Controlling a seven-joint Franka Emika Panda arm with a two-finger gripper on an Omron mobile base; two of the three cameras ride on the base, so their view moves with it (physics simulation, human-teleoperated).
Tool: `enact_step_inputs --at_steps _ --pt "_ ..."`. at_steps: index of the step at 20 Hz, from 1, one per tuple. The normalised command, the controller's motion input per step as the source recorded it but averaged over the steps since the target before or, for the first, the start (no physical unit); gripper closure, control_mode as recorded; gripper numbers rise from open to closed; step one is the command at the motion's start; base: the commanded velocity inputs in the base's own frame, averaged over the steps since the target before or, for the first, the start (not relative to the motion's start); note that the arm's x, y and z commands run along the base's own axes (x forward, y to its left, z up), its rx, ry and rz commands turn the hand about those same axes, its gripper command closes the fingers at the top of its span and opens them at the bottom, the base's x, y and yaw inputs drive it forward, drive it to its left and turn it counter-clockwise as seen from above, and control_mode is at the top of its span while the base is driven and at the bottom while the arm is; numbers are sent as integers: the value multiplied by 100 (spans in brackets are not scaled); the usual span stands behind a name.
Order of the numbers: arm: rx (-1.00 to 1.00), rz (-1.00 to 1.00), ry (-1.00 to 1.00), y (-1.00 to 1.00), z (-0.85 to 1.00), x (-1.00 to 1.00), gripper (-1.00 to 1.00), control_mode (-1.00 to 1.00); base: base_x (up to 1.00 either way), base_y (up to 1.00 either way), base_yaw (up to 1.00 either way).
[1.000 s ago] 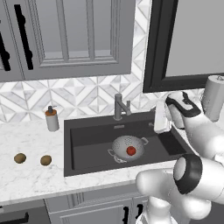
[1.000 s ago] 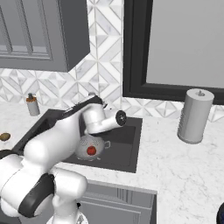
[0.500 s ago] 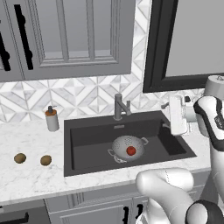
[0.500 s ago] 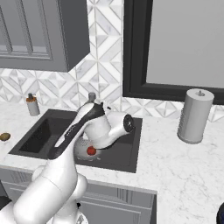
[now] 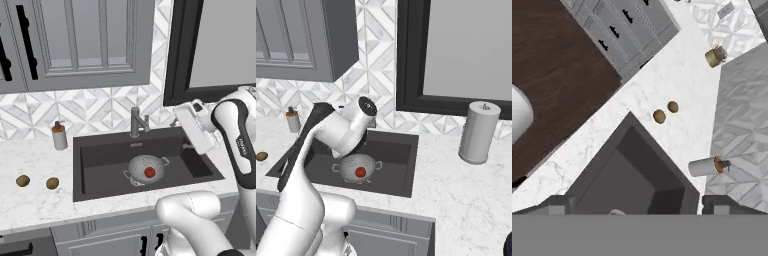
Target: Put the colander in the sink, put the kiwi, kiwi, apple in the colander, and turn on the sink faucet and pour water over the colander.
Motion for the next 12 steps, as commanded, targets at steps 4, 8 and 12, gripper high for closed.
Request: enact_step_inputs --at_steps 4,8,12 --pt "-36 24 -36 86 14 -66 -100 -100 0 0 0" --pt "-35 29 -31 89 4 -59 -100 -100 0 0 0" --pt "-33 36 -12 99 9 -32 -100 -100 0 0 0"
